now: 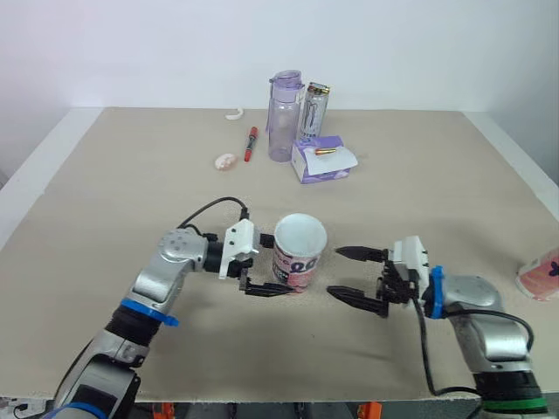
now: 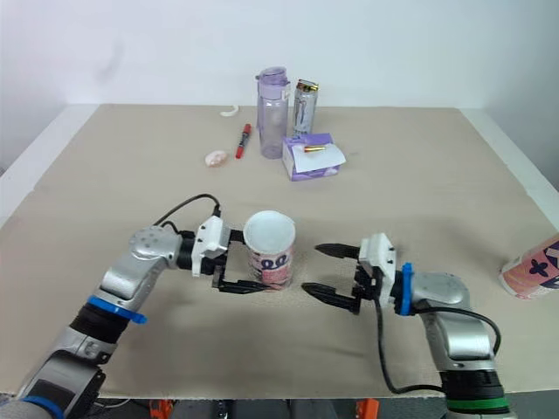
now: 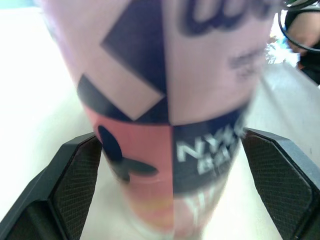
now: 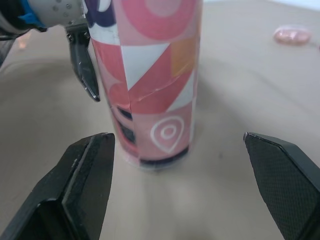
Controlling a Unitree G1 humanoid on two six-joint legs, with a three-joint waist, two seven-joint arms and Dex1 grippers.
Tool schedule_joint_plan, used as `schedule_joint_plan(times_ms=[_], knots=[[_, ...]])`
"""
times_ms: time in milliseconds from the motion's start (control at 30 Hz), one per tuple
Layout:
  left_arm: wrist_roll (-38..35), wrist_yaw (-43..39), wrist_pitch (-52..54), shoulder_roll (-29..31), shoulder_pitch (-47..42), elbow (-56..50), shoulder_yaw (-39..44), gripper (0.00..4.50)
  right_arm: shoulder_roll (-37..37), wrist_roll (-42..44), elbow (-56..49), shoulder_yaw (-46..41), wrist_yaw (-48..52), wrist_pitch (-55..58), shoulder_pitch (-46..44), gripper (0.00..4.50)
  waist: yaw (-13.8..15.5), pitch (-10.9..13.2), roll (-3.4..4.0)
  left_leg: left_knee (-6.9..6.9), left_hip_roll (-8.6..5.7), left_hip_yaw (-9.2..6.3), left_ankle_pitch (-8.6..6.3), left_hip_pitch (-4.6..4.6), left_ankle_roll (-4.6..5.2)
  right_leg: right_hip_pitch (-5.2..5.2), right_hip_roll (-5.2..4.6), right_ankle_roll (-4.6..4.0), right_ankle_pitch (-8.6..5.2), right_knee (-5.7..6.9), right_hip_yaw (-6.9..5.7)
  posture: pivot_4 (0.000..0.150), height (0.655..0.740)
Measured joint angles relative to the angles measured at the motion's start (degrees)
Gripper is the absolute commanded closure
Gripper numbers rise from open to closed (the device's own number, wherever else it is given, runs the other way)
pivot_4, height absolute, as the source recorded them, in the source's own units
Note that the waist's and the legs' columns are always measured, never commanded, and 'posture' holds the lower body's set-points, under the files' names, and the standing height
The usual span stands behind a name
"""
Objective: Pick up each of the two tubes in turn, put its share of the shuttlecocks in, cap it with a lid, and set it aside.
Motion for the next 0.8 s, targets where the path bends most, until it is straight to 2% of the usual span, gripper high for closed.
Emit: schedule_joint_plan(times_ms=[800], knots=[[-2.7,3.3,2.4,0.6,5.1,-5.5,1.1,0.00,5.1,-3.7,9.1,8.1,-1.2,-4.8,-5.2,0.06,0.1,0.0,0.00,0.06,0.19,0.08,0.03,0.11,-0.05,0.03,0.18,-0.19,0.08,0.09,0.01,0.150,0.7400]])
